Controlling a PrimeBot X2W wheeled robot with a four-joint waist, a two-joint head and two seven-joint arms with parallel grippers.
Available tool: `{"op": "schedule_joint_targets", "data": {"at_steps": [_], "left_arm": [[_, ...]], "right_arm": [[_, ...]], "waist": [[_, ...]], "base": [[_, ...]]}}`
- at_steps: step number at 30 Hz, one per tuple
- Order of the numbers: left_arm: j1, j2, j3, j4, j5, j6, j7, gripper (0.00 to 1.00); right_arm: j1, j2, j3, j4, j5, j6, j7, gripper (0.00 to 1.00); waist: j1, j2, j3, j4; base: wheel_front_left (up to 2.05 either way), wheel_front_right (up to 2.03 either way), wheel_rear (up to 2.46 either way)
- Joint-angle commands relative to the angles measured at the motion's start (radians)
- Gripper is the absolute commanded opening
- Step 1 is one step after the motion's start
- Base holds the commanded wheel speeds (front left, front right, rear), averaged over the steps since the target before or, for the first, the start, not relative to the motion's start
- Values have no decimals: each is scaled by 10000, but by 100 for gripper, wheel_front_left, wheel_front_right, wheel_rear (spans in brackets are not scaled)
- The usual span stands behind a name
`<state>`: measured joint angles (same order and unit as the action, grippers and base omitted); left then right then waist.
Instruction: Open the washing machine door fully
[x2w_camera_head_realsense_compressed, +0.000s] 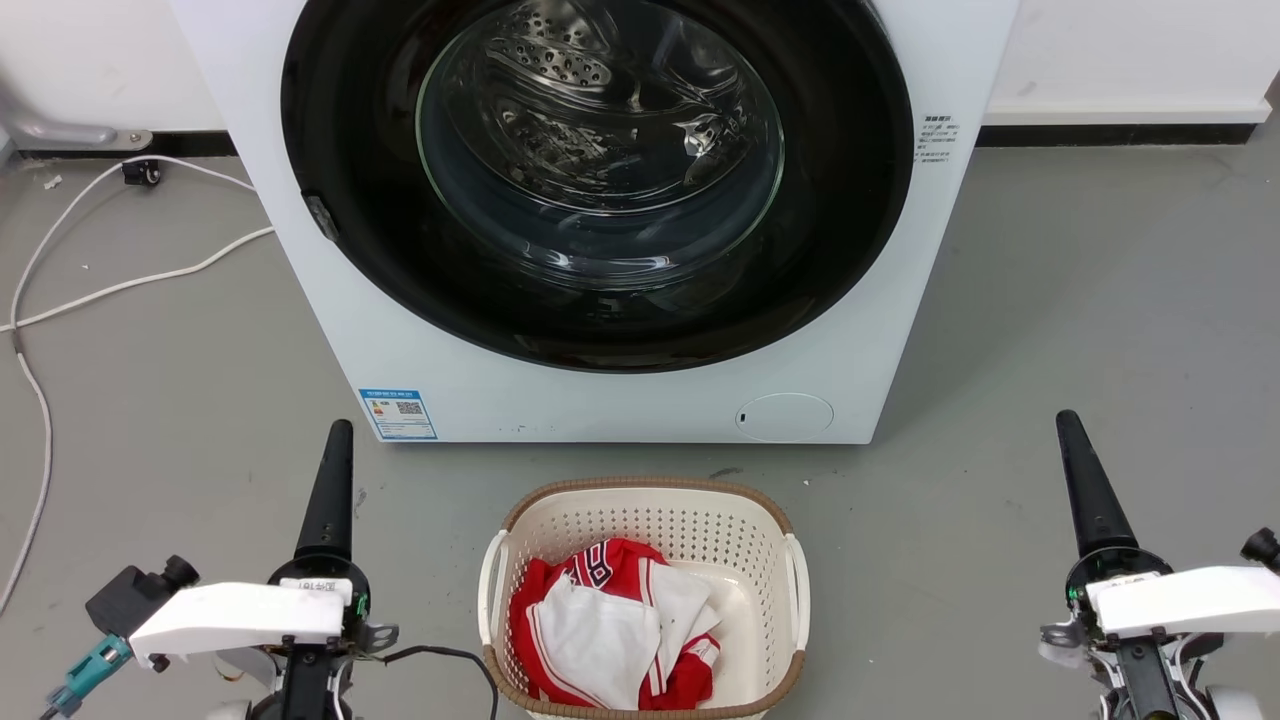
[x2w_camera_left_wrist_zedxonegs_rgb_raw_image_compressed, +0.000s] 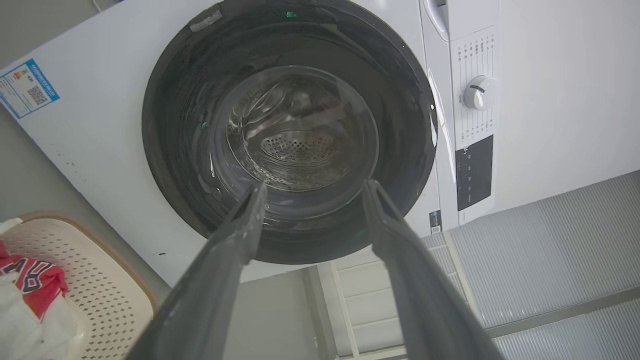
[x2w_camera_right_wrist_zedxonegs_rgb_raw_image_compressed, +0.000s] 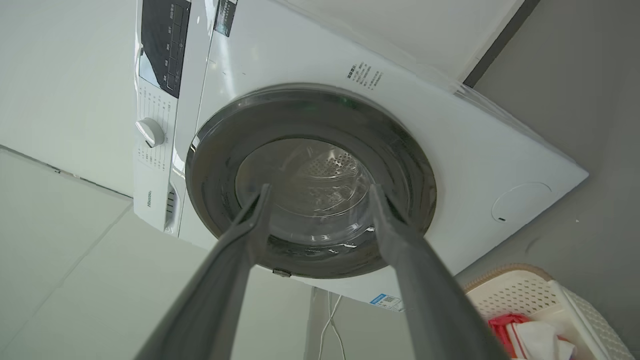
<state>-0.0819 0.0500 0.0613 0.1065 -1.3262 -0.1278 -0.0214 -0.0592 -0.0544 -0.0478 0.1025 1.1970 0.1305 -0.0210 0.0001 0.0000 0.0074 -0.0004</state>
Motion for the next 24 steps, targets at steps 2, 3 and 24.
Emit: {"op": "schedule_joint_targets", "data": {"at_steps": [2, 3, 24], "left_arm": [[-250, 34, -49, -317, 616, -22, -123, 100], [-252, 34, -71, -366, 875, -22, -157, 100], [13, 27, -376, -792, 5820, 93, -919, 100]], "right_arm": [[-63, -11, 64, -349, -740, 2, -129, 100], [-46, -10, 80, -402, -1012, 2, -166, 100], [295, 9, 401, -643, -6158, 2, -885, 100]], "waist": [[-1, 0, 2, 3], [-1, 0, 3, 4], [-1, 0, -4, 4]], "base": [[0, 0, 0], [0, 0, 0], [0, 0, 0]]}}
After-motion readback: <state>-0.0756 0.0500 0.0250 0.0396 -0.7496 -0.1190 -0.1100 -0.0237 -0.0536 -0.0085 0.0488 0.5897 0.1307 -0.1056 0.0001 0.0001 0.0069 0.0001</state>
